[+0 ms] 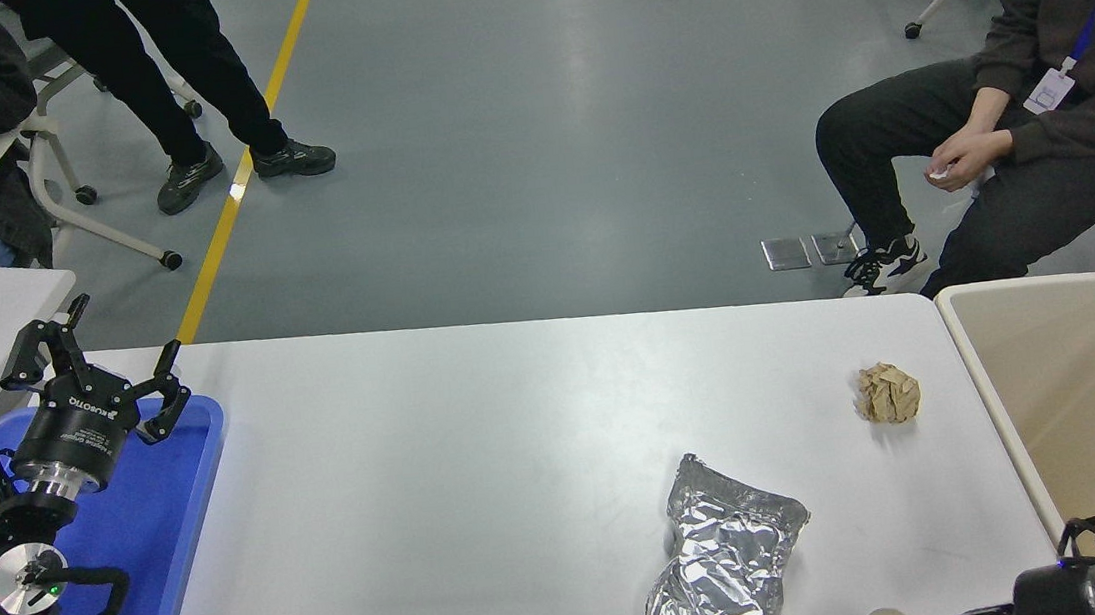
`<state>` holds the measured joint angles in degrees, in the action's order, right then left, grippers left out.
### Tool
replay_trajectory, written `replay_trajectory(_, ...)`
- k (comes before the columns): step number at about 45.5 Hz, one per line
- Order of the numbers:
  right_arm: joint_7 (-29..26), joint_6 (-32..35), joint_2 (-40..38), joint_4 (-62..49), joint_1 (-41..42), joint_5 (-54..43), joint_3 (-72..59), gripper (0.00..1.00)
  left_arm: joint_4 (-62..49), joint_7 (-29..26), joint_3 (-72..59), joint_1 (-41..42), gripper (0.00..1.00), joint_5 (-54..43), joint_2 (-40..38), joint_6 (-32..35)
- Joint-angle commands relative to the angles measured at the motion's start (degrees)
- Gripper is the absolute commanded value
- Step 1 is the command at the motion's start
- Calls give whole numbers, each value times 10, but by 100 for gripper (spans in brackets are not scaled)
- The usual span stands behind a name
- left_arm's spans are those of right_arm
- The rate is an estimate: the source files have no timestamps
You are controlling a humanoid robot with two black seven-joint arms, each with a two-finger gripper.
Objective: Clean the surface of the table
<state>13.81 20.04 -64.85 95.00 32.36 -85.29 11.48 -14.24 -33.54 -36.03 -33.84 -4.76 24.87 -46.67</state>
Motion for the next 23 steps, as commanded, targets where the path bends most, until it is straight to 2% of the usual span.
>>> replay_trajectory(1, 23, 17, -53, 8, 48, 29, 3, 0, 0, 0, 0, 0, 100, 0, 0, 0)
replay_trajectory(16, 52, 40, -113, 13, 136, 45, 8, 0, 0, 0, 0, 0, 100, 0, 0, 0)
replay_trajectory(23, 52, 76, -140, 16, 204, 72, 10, 0, 0, 1, 0, 0, 100, 0, 0, 0)
